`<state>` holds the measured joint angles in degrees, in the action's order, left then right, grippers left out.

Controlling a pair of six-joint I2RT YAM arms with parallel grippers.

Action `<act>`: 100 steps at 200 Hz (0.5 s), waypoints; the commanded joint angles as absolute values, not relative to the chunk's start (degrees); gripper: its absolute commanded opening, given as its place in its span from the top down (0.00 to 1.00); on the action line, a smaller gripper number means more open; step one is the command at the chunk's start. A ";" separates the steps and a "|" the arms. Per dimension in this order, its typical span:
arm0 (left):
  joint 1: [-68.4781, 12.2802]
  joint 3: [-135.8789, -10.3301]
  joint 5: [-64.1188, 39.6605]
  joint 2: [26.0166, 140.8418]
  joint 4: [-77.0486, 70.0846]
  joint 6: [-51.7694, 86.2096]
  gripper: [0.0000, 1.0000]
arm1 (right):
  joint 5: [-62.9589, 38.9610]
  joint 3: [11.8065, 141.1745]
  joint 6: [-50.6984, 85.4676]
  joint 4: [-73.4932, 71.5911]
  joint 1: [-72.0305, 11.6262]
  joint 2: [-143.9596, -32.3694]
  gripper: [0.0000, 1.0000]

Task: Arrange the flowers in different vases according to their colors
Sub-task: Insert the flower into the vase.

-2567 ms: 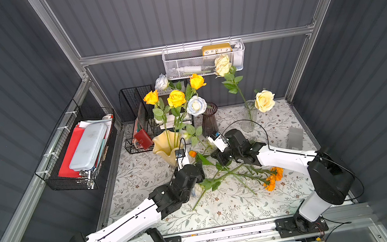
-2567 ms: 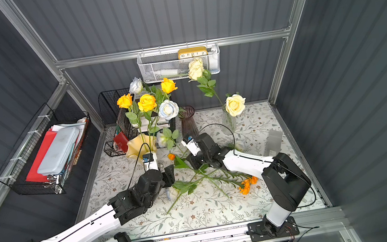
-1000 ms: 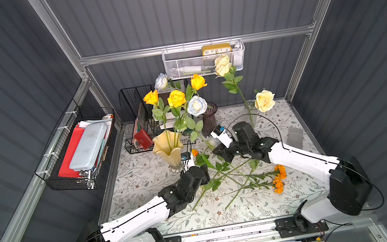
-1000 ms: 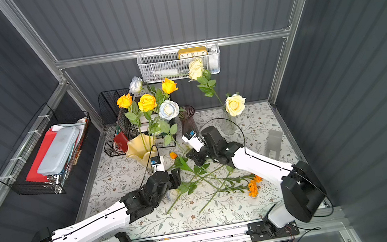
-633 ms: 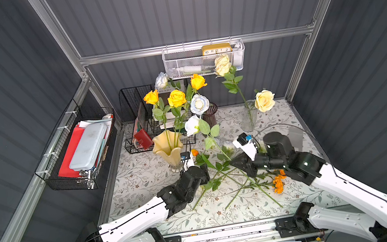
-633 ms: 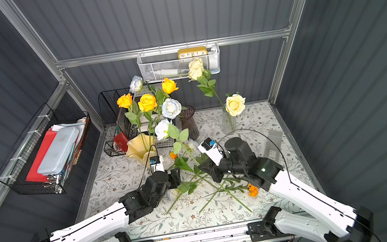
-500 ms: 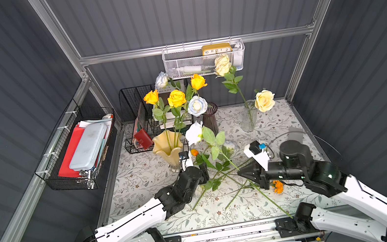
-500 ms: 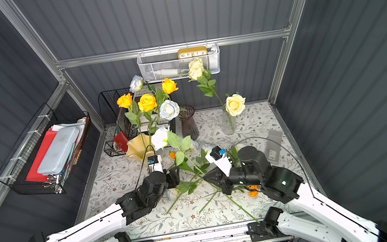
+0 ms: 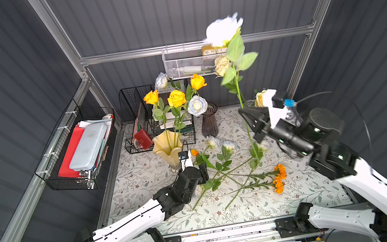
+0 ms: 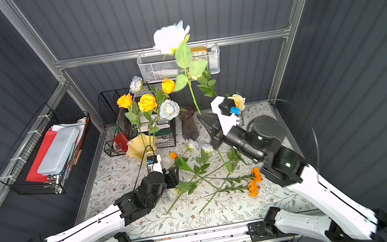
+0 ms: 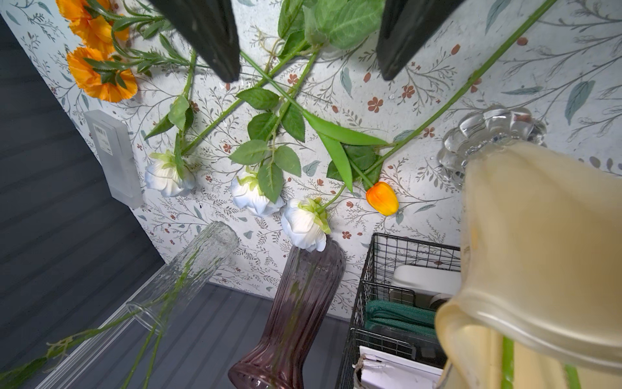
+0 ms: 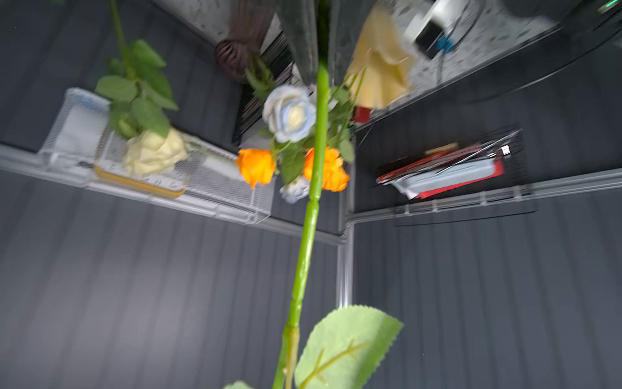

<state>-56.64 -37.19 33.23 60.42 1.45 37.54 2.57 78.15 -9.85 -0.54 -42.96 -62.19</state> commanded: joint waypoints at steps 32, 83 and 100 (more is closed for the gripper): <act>-56.25 -35.97 33.68 60.39 0.48 36.47 0.31 | 11.48 101.72 -16.09 -28.50 -36.83 -91.59 1.00; -55.94 -35.95 32.94 60.71 0.96 36.48 0.31 | 12.15 118.65 -16.23 -31.72 -32.95 -109.33 1.00; -55.90 -35.84 32.74 60.92 0.39 36.47 0.31 | 11.81 121.16 -14.34 -32.40 -31.49 -112.99 1.00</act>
